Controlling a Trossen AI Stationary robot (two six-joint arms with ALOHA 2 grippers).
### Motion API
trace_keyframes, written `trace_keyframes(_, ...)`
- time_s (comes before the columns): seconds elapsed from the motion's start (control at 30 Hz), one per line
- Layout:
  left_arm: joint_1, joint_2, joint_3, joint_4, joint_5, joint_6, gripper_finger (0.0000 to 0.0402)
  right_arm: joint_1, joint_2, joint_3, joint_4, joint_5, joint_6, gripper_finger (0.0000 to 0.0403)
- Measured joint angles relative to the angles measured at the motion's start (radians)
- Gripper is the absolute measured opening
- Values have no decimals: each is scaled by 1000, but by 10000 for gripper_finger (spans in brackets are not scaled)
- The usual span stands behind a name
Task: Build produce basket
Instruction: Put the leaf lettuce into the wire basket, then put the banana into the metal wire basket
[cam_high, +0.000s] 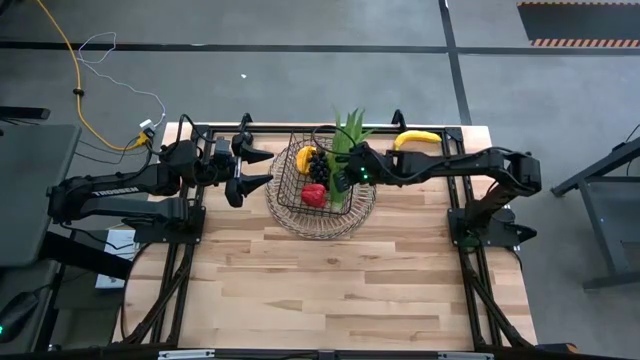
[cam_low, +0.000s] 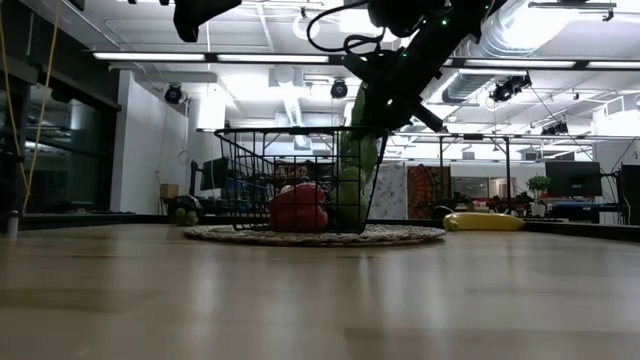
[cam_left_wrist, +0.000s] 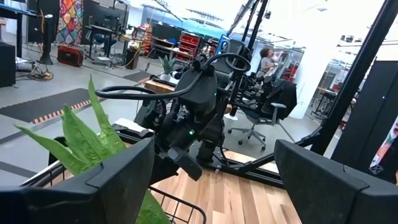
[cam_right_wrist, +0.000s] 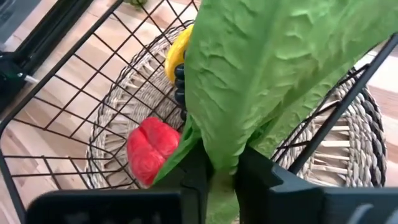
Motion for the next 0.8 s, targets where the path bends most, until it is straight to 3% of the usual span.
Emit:
trace_keyframes(0.17,0,0,0,0,0,1,318,0,0,0,-3,-7,2,86)
trace_keyframes(0.53,0,0,0,0,0,11,318,-34,-47,0,-42,-40,3,225)
trace_keyframes(0.8,0,0,0,-1,0,9,318,-72,-237,0,-92,-4,-32,240)
